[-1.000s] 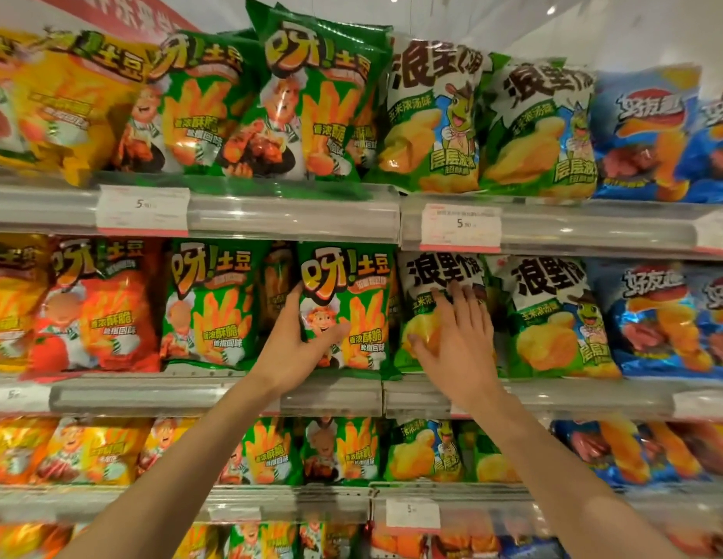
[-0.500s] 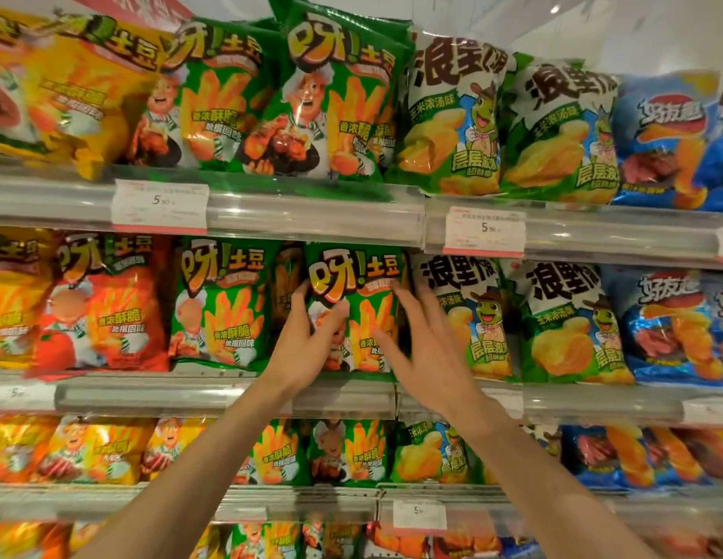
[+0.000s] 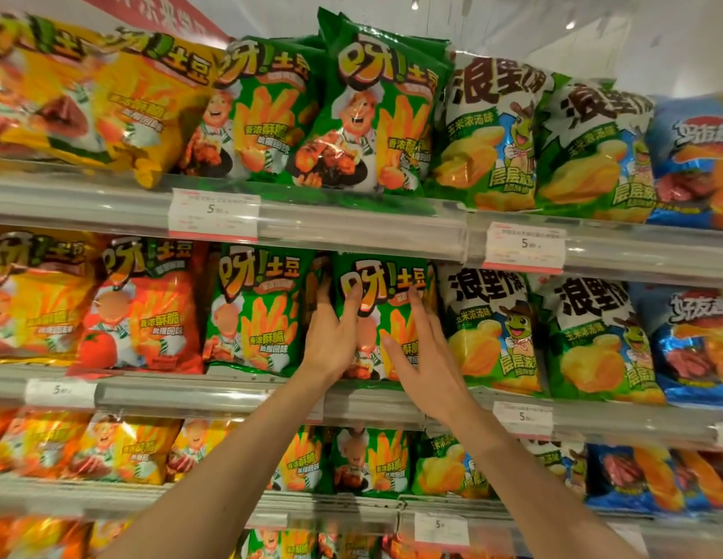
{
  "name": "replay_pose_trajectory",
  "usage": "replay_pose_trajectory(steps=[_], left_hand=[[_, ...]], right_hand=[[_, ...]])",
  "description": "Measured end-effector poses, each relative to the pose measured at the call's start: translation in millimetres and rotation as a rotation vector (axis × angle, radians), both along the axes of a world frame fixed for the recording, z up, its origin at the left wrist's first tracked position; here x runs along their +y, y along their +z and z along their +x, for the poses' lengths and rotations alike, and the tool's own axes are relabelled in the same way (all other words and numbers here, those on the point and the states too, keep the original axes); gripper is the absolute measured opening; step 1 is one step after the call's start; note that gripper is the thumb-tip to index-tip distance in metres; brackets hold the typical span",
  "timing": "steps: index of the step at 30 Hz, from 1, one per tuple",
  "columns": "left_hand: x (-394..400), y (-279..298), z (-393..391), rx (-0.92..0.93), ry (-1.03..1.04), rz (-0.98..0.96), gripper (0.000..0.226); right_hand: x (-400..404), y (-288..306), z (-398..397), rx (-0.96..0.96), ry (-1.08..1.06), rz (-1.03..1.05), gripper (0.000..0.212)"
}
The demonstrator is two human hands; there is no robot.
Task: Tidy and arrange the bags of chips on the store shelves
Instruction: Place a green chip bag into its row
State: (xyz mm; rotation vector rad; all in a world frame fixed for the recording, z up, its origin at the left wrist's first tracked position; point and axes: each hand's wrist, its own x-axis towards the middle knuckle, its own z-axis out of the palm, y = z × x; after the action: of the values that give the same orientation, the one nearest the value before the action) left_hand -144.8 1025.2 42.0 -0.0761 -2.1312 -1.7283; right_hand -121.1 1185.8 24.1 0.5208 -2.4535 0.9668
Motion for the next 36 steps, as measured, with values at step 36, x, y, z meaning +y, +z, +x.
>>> replay_pose_trajectory(steps=[36], left_hand=[[-114.7,-131.3,205.7,-0.088,-0.160,-0.521,0.053]], right_hand=[[-26.9,-126.2,203.8,-0.441,-0.263,-0.093,0.070]])
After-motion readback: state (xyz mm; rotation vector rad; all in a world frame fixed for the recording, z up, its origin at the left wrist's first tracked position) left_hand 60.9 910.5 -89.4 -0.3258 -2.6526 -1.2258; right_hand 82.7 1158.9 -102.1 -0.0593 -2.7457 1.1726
